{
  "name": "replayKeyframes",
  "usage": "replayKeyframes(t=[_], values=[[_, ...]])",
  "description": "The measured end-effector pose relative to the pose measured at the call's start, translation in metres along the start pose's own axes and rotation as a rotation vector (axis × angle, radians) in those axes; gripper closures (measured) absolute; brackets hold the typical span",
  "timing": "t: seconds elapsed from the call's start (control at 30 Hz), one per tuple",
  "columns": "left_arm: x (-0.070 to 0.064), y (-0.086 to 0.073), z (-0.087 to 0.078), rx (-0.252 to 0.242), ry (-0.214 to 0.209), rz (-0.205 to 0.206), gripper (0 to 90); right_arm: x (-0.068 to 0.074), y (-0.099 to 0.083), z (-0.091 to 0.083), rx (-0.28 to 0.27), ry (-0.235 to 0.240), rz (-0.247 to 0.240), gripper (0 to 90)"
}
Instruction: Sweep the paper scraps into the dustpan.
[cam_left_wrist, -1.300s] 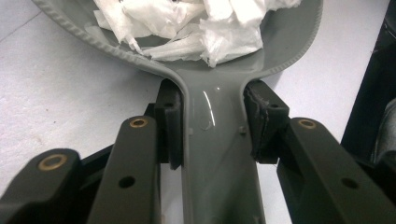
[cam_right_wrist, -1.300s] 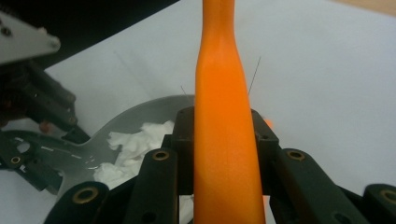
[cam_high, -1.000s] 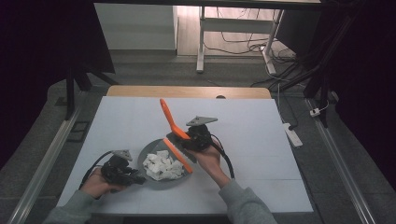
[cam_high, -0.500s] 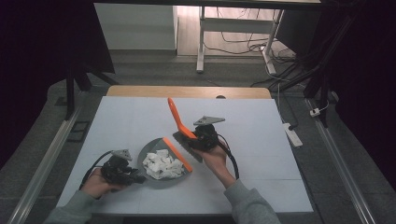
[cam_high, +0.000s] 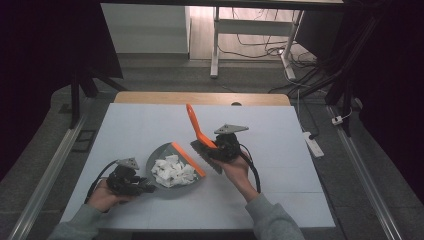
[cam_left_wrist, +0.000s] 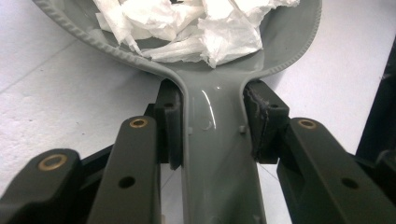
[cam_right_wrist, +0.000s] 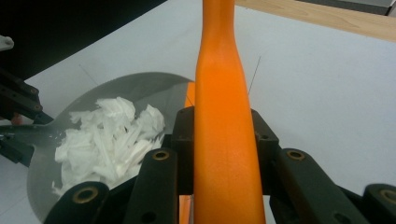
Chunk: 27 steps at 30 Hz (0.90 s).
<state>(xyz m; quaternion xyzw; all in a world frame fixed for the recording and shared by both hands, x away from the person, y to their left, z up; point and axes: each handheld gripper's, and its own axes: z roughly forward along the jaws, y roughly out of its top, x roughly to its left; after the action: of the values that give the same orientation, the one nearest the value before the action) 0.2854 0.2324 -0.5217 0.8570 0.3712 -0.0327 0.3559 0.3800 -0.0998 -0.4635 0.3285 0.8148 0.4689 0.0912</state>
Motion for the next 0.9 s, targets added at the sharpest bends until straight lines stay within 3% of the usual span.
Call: replayKeyframes(t=[0.1, 0.57, 0.9], values=[[-0.001, 0.001, -0.002, -0.016, 0.000, -0.025, 61.1, -0.003, -0.002, -0.005, -0.004, -0.004, 0.002, 70.1], [-0.010, 0.006, -0.006, -0.084, 0.033, -0.066, 61.1, -0.016, -0.008, -0.031, -0.025, -0.018, 0.008, 70.1], [-0.011, 0.007, -0.011, -0.150, 0.065, -0.135, 61.1, -0.024, -0.013, -0.049, -0.054, -0.015, -0.014, 70.1]])
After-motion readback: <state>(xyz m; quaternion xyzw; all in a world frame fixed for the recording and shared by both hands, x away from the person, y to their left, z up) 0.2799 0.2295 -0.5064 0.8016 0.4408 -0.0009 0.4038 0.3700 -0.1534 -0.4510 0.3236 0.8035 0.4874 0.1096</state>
